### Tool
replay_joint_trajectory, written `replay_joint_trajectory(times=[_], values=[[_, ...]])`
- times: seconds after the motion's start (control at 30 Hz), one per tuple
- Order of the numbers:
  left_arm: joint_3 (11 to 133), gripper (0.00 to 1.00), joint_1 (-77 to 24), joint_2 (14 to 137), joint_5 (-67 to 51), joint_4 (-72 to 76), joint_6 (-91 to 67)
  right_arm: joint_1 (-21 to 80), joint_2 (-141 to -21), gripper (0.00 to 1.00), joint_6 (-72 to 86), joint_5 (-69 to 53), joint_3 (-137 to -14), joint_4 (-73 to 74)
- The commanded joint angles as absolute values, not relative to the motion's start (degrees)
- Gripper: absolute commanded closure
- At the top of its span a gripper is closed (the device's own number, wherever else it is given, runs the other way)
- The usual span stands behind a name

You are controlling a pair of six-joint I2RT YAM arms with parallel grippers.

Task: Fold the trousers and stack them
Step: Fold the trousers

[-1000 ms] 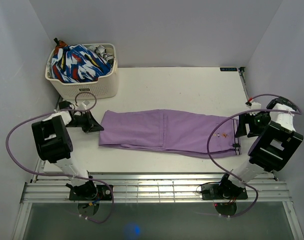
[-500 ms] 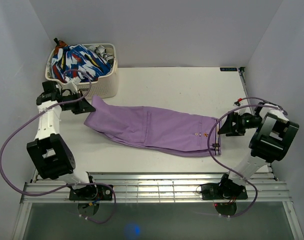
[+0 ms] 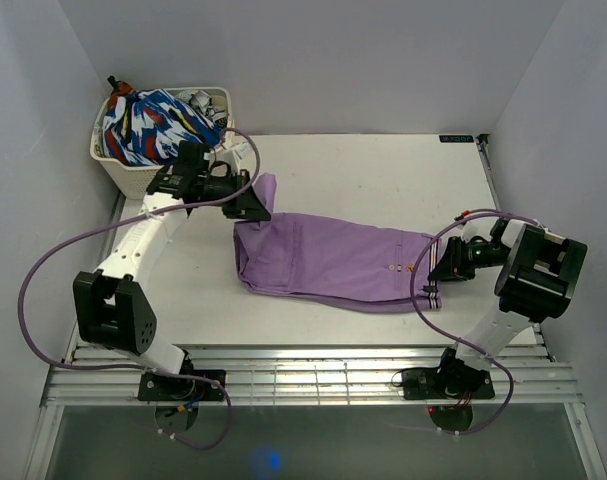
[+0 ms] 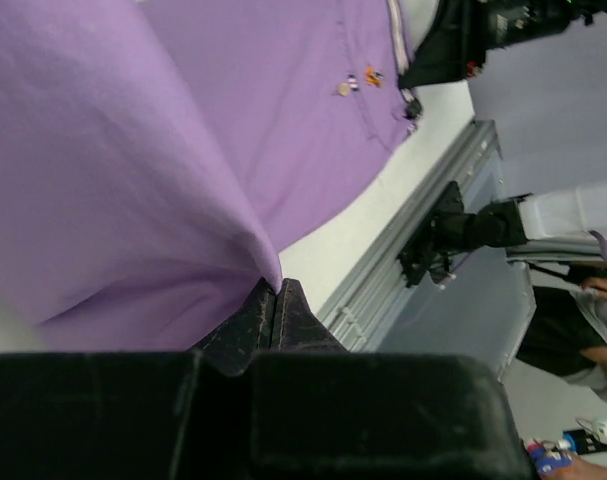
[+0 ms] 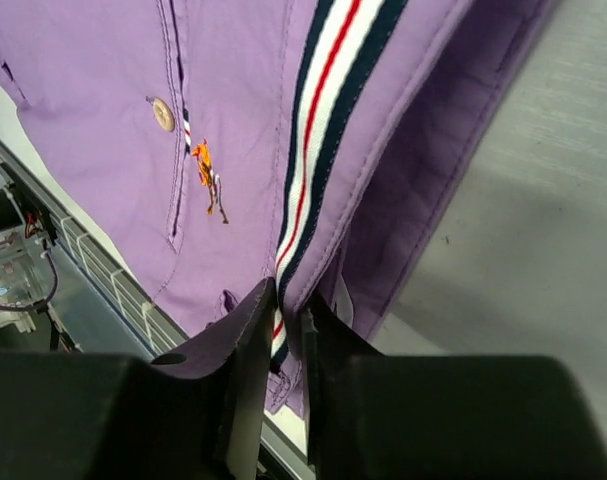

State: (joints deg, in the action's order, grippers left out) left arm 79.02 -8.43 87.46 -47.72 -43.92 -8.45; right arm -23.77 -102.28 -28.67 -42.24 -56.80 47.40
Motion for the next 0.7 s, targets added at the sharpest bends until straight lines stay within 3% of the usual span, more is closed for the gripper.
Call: replay_joint_trajectory(times=[0.0, 0.1, 0.3, 0.67], values=[[80.9, 1.0, -14.6, 88.9, -47.2, -36.1, -19.2, -22.6, -102.6, 0.79, -27.6, -44.6, -56.8, 45.0], [84.5, 1.0, -22.1, 93.0, -45.0, -33.1, -23.1, -22.1, -102.4, 0.92, -27.9, -45.1, -56.6, 45.0], [89.1, 1.0, -32.2, 99.7, -35.5, -28.2, -30.1, -22.1, -101.9, 0.92, -28.4, -46.8, -56.2, 44.7], [96.6, 1.0, -45.0, 114.6, -30.7, -16.7, -40.1, -22.0, -101.7, 0.92, -28.1, -50.6, -54.5, 43.7]])
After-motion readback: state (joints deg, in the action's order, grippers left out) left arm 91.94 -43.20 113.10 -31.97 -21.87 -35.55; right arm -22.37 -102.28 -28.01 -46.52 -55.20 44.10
